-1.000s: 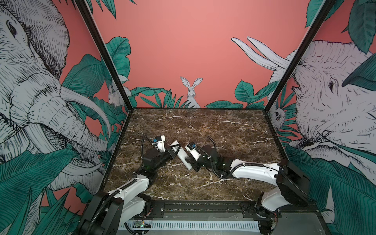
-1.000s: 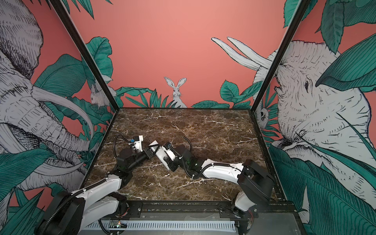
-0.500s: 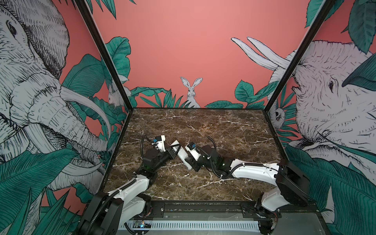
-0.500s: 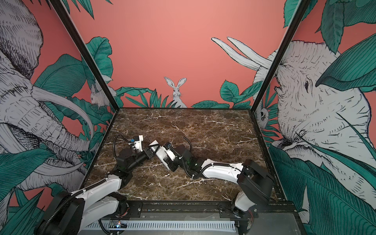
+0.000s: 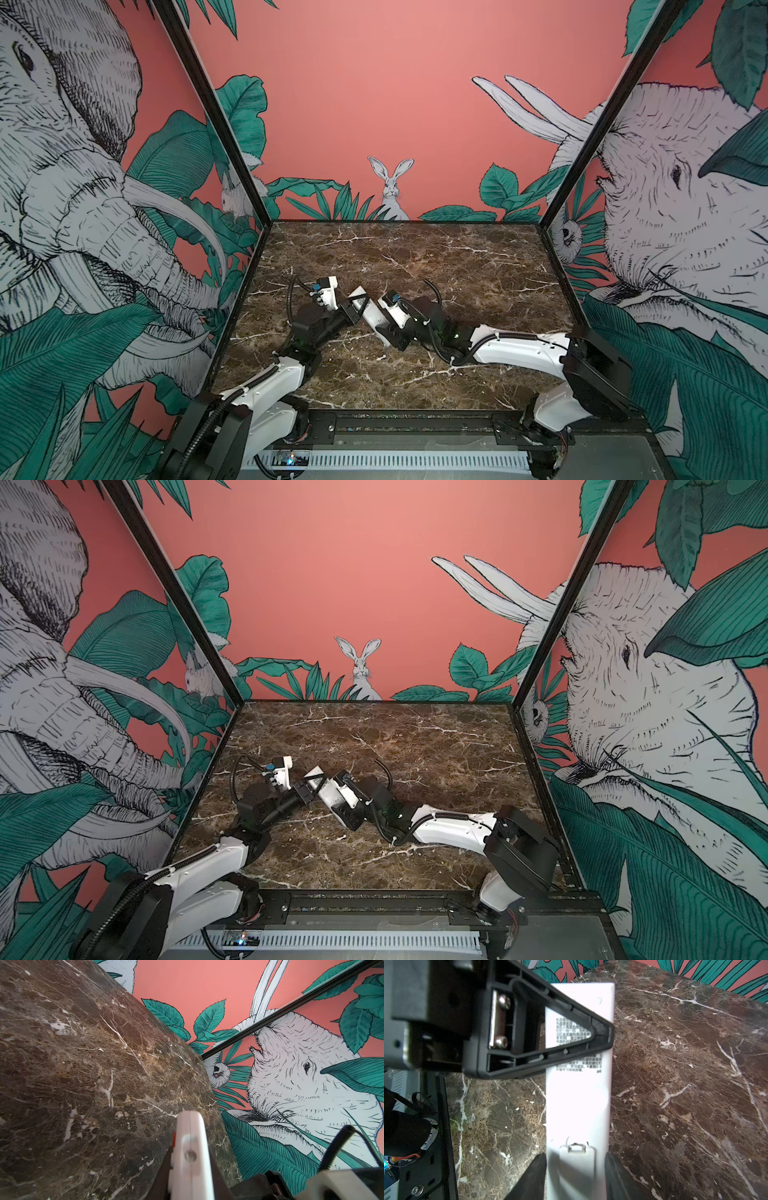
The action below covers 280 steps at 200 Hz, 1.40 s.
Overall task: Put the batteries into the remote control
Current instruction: 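Open the right gripper, releasing the cover on the remote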
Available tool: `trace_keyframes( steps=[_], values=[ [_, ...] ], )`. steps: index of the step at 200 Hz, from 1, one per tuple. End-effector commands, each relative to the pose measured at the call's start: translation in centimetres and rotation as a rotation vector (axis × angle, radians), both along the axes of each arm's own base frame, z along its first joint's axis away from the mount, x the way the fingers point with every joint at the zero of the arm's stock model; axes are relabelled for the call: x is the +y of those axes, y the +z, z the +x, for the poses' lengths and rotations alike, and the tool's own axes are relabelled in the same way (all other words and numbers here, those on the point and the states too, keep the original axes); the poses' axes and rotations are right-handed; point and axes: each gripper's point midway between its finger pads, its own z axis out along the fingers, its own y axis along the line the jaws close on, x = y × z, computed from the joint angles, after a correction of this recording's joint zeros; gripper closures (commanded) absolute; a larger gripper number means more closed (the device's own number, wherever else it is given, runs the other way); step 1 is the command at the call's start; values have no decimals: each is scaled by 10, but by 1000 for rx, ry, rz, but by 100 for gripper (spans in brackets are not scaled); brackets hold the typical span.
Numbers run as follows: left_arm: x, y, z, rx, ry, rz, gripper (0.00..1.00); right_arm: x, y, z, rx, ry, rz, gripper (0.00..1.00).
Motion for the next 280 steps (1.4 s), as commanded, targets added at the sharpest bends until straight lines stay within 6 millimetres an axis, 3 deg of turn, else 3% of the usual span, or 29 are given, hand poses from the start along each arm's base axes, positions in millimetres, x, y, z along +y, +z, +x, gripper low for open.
trace_keyframes(
  steps=[1, 52, 124, 196, 280],
  values=[
    [0, 18, -2, -64, -6, -34, 100, 6, 21, -3, -23, 16, 59, 46],
    [1, 18, -2, -62, -3, -33, 100, 5, 26, -5, -23, 25, 60, 34],
    [1, 19, -2, -62, -3, -31, 100, -3, 48, -2, -20, 15, 108, 32],
    [0, 21, -2, -66, -8, -30, 100, -25, 32, 22, 58, -84, 91, 34],
    [0, 20, -2, -64, -5, -29, 100, -22, 9, 25, 120, -75, 82, 36]
  ],
)
